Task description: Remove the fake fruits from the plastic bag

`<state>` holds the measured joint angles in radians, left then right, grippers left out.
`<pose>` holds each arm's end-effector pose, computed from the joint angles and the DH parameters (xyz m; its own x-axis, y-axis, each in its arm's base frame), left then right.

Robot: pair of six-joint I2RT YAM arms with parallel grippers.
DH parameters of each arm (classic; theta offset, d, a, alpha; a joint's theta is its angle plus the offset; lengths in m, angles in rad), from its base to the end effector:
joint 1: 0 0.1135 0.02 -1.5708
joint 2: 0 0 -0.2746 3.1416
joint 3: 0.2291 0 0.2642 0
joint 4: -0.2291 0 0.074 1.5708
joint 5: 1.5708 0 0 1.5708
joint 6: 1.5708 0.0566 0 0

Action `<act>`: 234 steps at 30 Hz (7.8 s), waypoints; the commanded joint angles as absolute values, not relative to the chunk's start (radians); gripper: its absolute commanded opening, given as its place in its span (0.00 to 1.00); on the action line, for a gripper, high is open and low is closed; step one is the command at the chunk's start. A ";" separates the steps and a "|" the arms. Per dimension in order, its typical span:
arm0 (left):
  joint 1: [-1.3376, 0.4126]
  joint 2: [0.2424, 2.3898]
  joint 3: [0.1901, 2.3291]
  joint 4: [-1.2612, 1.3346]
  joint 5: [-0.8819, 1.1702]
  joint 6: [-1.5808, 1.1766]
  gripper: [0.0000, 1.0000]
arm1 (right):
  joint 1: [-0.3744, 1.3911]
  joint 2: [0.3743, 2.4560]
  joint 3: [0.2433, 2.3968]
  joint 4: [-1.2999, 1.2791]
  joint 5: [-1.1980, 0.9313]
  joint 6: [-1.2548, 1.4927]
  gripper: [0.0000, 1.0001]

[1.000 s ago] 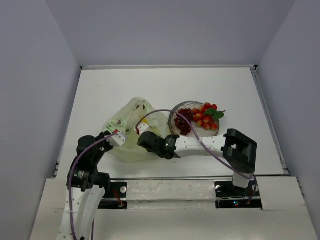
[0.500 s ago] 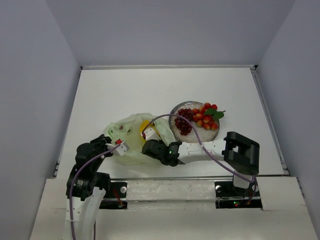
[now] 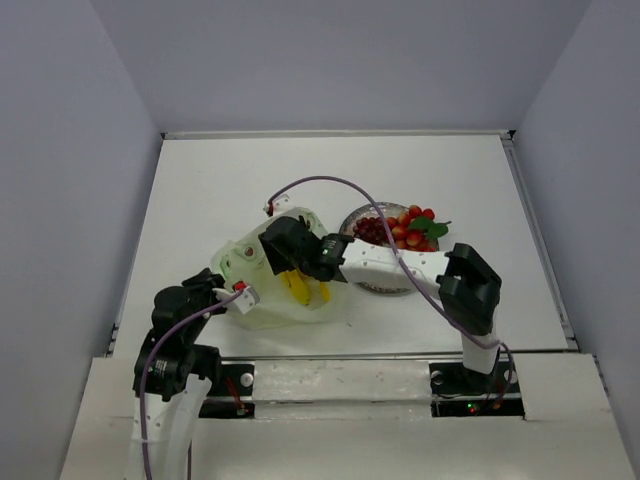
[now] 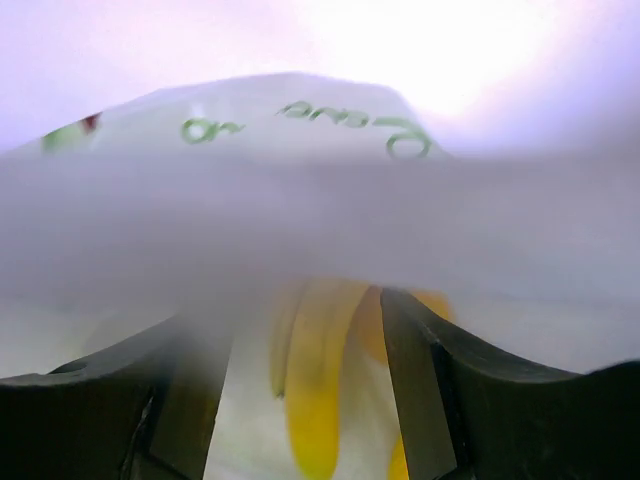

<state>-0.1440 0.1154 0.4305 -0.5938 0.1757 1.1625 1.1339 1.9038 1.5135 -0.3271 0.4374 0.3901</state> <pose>0.0955 -0.0239 0.2462 0.1742 0.8879 -0.4259 0.3720 0.3411 0.8633 0.2185 0.4111 0.2483 -0.5180 -0.2952 -0.8028 -0.5284 0.8485 0.0290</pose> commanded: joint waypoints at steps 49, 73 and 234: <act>-0.144 0.494 0.534 -0.244 -0.051 0.855 0.25 | 1.048 1.858 1.873 -0.511 -0.241 0.192 0.01; -0.144 0.466 0.523 -0.245 -0.054 0.802 0.22 | 0.537 1.396 1.344 -0.327 -0.238 0.410 0.01; -0.144 0.370 0.552 -0.321 0.163 0.773 0.35 | 0.653 1.448 1.014 -0.664 0.374 0.746 0.22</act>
<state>-0.1429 0.3859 0.4999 -0.3107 0.1013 0.7570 0.6533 1.4441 1.0122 -0.7673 0.3447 0.7090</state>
